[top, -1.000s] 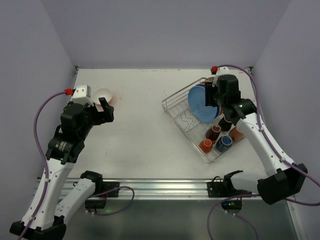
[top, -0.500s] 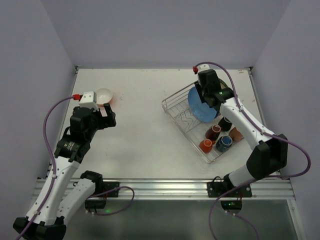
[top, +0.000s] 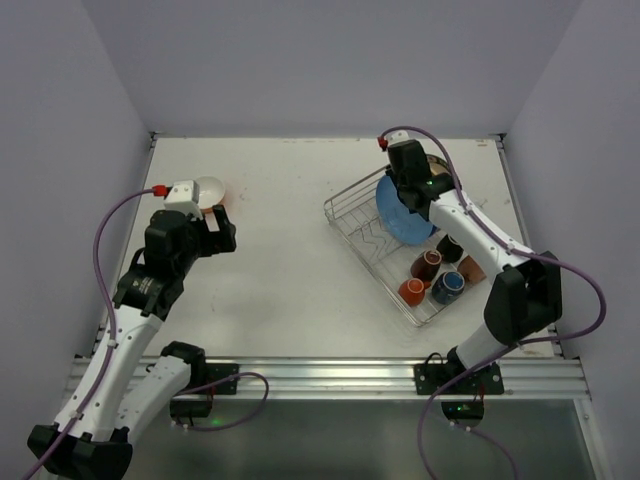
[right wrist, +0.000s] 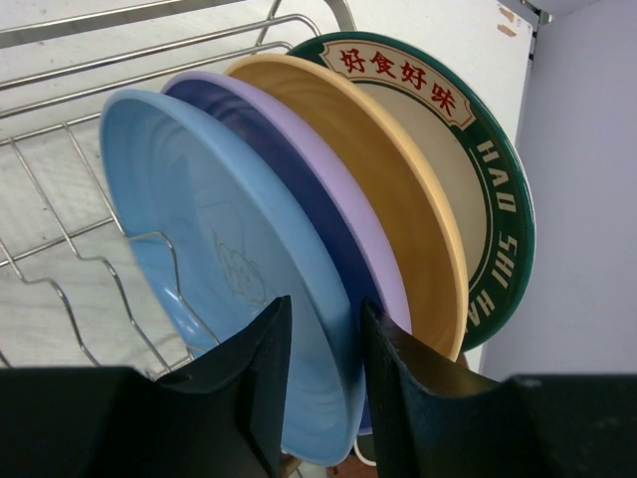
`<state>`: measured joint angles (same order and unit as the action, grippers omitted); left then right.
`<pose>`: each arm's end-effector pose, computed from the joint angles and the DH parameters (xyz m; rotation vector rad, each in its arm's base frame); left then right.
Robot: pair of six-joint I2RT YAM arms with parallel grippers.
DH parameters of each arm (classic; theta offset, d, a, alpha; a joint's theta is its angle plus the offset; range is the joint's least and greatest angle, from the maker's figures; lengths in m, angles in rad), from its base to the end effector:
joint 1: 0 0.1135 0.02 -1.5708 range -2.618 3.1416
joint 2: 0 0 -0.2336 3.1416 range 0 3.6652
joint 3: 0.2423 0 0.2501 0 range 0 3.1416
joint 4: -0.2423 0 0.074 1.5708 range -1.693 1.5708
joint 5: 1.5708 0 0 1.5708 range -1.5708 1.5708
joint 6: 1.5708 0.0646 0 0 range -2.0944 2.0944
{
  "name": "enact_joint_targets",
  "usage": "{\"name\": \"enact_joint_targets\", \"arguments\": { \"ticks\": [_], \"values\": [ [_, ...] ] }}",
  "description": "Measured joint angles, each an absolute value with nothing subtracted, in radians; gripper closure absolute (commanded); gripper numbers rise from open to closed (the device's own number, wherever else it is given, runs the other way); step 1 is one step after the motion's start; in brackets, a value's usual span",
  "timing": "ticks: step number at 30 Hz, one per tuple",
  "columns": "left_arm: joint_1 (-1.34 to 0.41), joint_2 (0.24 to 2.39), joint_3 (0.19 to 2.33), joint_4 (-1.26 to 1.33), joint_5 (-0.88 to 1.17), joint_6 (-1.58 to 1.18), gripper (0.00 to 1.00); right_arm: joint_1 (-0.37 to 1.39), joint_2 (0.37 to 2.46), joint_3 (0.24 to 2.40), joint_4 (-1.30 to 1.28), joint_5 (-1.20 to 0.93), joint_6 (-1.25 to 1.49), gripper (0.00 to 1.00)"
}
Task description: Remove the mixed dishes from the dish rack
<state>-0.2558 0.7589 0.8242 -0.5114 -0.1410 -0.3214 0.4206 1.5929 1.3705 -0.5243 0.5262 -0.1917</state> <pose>0.2087 -0.0452 0.2904 -0.1559 2.0133 -0.2253 0.3515 0.1217 0.2638 -0.4211 2.2019 -0.4846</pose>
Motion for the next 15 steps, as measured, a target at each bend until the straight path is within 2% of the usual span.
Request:
{"name": "enact_joint_targets", "arguments": {
  "ticks": [3,7,10,15],
  "values": [
    [-0.256,0.759,0.824,-0.509,-0.134,-0.321,0.0,0.421,1.602,1.365,-0.495,0.542,-0.209,0.69],
    [-0.256,0.759,0.824,-0.509,-0.13,-0.321,0.0,0.421,1.596,1.342,-0.436,0.558,-0.233,0.8],
    [-0.256,0.759,0.824,-0.509,-0.13,-0.321,0.0,0.426,1.583,1.315,-0.404,0.578,-0.267,0.83],
    [-0.256,0.759,0.824,-0.509,-0.131,-0.321,0.0,0.432,1.574,1.291,-0.375,0.588,-0.302,0.99]
  ]
}}
